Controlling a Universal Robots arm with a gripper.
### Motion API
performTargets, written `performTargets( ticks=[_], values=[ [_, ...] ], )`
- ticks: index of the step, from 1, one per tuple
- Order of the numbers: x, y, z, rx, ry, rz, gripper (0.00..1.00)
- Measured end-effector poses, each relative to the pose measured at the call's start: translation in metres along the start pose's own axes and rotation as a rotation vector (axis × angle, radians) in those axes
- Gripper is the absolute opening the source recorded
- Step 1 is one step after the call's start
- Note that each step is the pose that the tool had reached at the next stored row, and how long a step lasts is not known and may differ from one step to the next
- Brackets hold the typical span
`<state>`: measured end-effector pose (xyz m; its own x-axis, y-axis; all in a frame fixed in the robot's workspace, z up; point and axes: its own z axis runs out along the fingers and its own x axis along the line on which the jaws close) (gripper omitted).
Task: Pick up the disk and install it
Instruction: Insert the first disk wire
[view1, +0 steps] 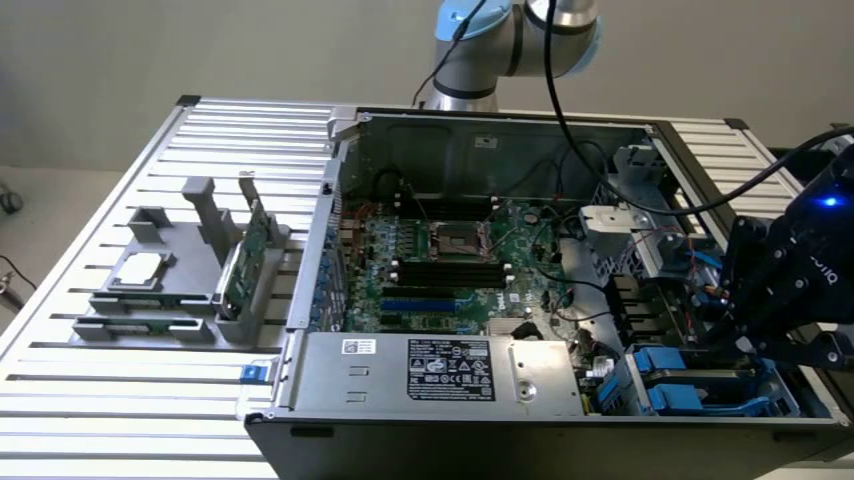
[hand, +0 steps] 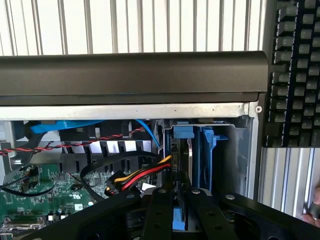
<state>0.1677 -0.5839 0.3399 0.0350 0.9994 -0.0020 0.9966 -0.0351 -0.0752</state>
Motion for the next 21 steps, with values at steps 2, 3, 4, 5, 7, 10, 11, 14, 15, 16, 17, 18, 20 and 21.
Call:
performTargets(
  ticks=[2,3,4,5,7,10,11,14,15,16,17,18,20,21],
  values=[
    [-0.0002,0.0000,0.0000,0.0000,0.0007,0.000,0.16],
    [-0.0004,0.0000,0.0000,0.0000,0.0010,0.000,0.16],
    [-0.0005,0.0000,0.0001,0.0000,0.0012,0.000,0.16],
    [-0.0006,0.0000,0.0001,0.0000,0.0015,0.000,0.16],
    [-0.0007,0.0000,0.0004,0.0001,0.0024,0.000,0.16],
    [-0.0008,0.0001,0.0009,0.0002,0.0044,-0.001,0.16],
    [-0.0009,0.0001,0.0011,0.0002,0.0051,-0.001,0.16],
    [-0.0009,0.0002,0.0022,0.0003,0.0080,-0.001,0.16],
    [-0.0009,0.0002,0.0025,0.0004,0.0094,-0.002,0.16],
    [-0.0009,0.0002,0.0027,0.0004,0.0106,-0.002,0.16],
    [-0.0010,0.0003,0.0029,0.0004,0.0116,-0.002,0.16],
    [-0.0011,0.0003,0.0030,0.0004,0.0124,-0.002,0.16],
    [-0.0013,0.0004,0.0031,0.0005,0.0138,-0.002,0.16],
    [-0.0013,0.0006,0.0031,0.0006,0.0143,-0.002,0.16]
  ],
)
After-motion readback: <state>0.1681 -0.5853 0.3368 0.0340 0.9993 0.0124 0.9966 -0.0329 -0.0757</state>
